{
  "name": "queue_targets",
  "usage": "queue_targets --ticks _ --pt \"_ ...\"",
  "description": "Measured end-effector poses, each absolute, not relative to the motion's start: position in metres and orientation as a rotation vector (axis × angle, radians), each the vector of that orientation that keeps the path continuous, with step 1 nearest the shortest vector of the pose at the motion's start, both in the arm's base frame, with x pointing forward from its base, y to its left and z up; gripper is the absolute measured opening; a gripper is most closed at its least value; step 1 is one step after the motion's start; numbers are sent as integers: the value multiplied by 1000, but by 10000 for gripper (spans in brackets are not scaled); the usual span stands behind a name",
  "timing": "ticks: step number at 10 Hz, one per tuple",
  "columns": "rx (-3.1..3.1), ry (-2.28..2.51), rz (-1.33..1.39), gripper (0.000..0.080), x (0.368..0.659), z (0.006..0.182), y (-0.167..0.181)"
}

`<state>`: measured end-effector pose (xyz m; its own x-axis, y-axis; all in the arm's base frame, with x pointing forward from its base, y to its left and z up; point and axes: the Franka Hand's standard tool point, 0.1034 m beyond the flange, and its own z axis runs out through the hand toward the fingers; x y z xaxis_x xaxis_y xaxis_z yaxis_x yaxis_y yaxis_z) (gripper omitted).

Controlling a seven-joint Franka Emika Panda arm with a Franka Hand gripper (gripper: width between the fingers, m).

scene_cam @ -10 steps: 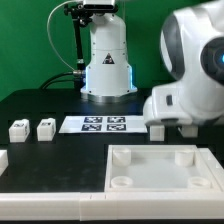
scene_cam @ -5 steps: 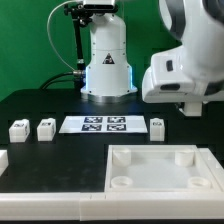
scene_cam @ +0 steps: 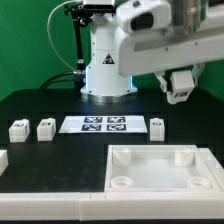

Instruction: Assemble one leg

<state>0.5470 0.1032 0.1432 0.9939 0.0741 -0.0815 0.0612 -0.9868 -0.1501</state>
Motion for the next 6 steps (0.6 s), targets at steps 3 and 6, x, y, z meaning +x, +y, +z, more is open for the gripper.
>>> queue_targets --ticks 3,6 --pt "-3009 -89 -289 288 541 137 97" --pt "-2947 -111 -715 288 585 133 109"
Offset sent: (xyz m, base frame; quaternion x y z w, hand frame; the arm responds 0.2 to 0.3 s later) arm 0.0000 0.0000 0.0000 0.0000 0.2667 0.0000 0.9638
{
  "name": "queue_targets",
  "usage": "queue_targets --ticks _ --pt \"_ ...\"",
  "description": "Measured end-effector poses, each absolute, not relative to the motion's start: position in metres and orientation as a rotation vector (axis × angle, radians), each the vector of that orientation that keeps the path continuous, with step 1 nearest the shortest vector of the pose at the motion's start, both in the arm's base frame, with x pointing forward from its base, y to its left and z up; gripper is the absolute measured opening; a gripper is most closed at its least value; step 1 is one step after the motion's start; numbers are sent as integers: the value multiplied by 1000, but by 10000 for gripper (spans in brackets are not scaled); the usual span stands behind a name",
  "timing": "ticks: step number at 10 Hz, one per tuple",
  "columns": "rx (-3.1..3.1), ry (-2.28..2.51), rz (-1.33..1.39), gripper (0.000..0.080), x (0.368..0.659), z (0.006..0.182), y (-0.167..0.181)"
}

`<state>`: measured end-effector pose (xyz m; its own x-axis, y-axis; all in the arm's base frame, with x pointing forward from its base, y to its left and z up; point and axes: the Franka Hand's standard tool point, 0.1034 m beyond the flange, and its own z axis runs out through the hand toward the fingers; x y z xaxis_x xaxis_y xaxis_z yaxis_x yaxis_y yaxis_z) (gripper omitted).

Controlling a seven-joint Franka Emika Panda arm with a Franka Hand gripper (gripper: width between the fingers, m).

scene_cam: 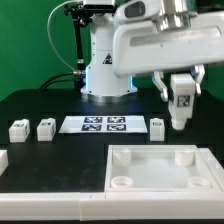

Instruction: Assemble one leg

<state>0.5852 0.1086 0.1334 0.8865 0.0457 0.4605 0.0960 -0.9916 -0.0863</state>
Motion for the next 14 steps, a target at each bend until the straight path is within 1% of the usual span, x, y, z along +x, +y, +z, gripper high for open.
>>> queue_targets --ticks 2,4,7,8,9,10,11,14 --pt "-2928 -120 -733 288 628 151 121" --pt "-2932 -121 -734 288 620 144 118" --pt "-2932 -121 -734 288 620 143 118" --pt "-2925 -116 -773 288 624 140 117" --pt "-2924 -109 -790 288 633 130 114" --pt "-2923 -103 -795 288 641 126 113" --pt "-2925 -99 -793 288 644 122 111" --pt "-2933 -100 -772 288 639 99 113"
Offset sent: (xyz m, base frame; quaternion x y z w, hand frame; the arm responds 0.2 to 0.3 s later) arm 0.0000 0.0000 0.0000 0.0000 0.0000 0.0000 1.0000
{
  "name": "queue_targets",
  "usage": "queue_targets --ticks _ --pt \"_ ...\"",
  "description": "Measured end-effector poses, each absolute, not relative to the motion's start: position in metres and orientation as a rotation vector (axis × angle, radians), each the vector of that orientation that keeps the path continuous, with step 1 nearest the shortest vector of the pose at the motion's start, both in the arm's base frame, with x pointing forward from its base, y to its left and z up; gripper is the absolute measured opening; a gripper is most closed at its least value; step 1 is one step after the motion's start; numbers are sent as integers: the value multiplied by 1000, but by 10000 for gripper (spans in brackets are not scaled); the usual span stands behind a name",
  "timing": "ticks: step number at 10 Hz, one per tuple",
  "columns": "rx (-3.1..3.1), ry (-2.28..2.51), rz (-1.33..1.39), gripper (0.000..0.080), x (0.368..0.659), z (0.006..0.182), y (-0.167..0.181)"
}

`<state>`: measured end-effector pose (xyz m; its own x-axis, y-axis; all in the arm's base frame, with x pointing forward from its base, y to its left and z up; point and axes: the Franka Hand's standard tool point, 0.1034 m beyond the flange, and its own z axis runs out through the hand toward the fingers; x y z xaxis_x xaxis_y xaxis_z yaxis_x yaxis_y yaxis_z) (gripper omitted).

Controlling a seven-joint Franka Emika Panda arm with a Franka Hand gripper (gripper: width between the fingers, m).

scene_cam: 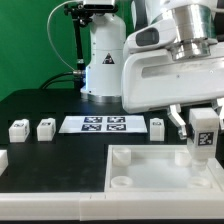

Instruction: Assemble one leg

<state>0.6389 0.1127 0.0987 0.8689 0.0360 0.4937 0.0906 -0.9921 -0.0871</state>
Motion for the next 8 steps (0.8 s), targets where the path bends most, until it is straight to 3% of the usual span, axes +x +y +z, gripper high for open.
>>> queue_targets --ticks 3,8 --pt "-2940 -99 -748 288 635 82 113" --pt "-2941 -103 -746 288 636 70 115"
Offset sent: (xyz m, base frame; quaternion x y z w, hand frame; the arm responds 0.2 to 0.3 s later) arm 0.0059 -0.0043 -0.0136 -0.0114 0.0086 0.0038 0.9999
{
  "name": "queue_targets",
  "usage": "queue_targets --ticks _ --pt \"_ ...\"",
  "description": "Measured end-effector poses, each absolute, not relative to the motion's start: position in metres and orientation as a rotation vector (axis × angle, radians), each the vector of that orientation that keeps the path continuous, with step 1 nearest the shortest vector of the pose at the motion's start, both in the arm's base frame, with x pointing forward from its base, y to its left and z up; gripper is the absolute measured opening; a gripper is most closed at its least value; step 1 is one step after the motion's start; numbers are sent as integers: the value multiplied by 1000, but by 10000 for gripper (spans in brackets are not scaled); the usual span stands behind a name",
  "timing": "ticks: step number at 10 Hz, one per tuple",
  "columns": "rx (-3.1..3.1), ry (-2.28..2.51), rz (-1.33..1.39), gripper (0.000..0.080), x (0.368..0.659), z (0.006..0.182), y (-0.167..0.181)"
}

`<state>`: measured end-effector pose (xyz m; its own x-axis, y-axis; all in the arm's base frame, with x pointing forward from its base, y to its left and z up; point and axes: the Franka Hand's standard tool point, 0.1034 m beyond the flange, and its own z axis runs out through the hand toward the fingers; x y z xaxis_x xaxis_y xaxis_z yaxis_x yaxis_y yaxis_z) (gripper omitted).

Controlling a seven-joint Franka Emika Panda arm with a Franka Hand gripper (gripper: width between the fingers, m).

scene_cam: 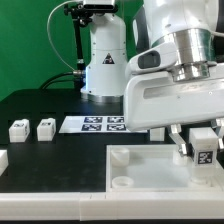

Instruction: Assemble one leg

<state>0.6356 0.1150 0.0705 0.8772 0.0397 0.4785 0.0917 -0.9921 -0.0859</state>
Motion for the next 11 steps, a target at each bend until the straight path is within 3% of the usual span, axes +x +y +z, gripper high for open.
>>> queue_targets --ticks 4,5,6,7,11 --pt "-2939 -90 -750 288 634 67 116" --pt "-2939 -90 -750 486 634 67 116" --pt "-2939 -90 -749 486 634 67 116" --pt "-2939 -90 -749 620 634 67 116" --pt "-2939 -90 -750 649 634 67 116"
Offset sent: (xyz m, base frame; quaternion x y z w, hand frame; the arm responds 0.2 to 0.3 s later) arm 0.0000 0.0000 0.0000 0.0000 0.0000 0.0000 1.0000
